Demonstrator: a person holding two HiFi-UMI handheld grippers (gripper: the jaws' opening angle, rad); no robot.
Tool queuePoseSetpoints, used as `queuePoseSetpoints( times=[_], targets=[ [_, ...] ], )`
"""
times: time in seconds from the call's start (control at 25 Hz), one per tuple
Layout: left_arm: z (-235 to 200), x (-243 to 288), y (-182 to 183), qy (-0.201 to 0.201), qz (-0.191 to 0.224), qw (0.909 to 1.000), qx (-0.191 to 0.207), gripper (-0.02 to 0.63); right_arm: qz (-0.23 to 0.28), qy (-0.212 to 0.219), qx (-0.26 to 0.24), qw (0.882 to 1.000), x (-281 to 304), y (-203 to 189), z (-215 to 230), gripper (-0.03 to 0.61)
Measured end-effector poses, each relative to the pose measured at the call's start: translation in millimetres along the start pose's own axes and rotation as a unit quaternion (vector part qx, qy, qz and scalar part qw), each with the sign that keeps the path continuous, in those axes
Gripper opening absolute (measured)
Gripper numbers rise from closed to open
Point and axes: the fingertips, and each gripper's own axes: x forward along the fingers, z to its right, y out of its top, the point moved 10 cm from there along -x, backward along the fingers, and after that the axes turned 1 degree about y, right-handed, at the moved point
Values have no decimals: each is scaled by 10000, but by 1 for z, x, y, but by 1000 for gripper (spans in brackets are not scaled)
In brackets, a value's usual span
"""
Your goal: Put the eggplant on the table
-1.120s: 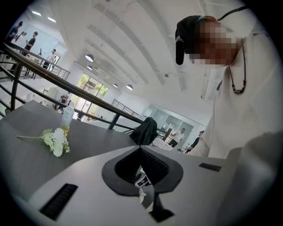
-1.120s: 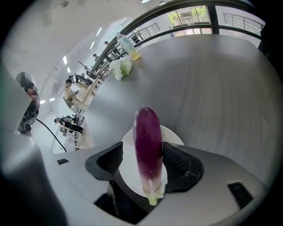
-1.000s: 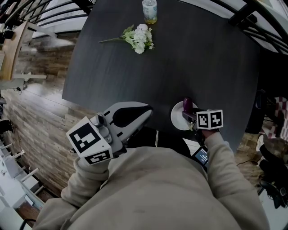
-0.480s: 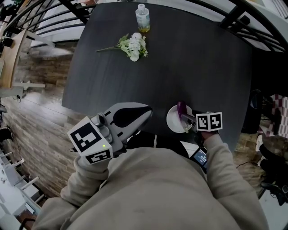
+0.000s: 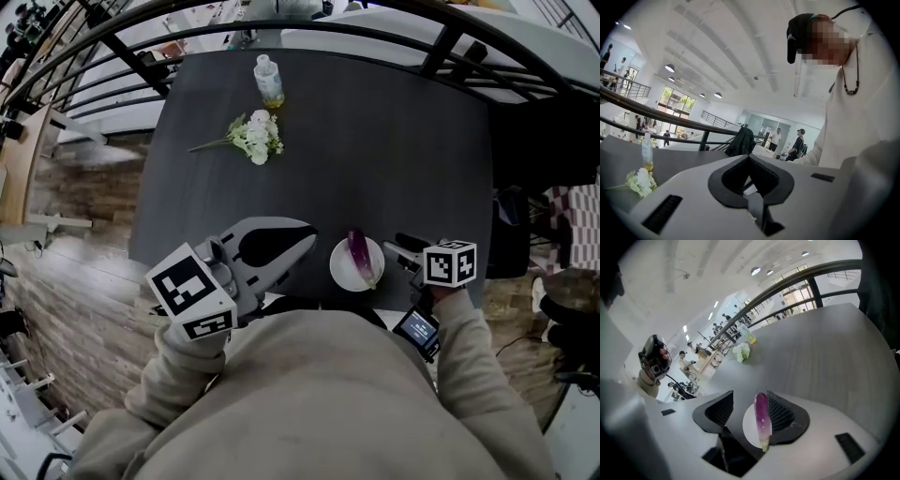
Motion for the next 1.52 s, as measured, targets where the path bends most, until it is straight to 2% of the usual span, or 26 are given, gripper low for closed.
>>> queuePoseSetpoints(
  times=[0.12, 0.28, 0.36, 0.56, 0.76, 0.84, 1.0, 1.32, 1.52],
  targets=[
    [6, 10, 9, -104, 9, 9999, 64, 5, 433, 221, -133, 9987, -27, 10, -10, 201],
    [12, 27, 23, -399, 81, 9990, 176, 5, 1192, 448, -290, 9914, -68, 26, -26, 66],
    [14, 34, 27, -539, 133, 9983, 173, 5, 1482, 540, -424, 9866, -85, 32, -36, 35],
    [21, 46, 37, -813, 323, 9962, 48, 5, 2031, 767, -867, 9723, -122, 42, -69, 21],
    [27, 58, 52, -1015, 462, 9937, 124, 5, 2698, 945, -971, 9533, -159, 50, -98, 15],
    [28, 60, 54, -1061, 490, 9930, 156, 5, 2884, 872, -1165, 9464, -168, 52, -108, 15],
    [28, 60, 57, -1111, 546, 9921, 210, 5, 3155, 453, -1728, 9320, -178, 58, -124, 14],
    [33, 64, 56, -1146, 582, 9915, 204, 5, 3130, 499, -1759, 9320, -178, 61, -128, 14],
    [35, 61, 59, -1092, 671, 9915, 230, 5, 3355, 691, -1975, 9185, -178, 68, -149, 14]
  ],
)
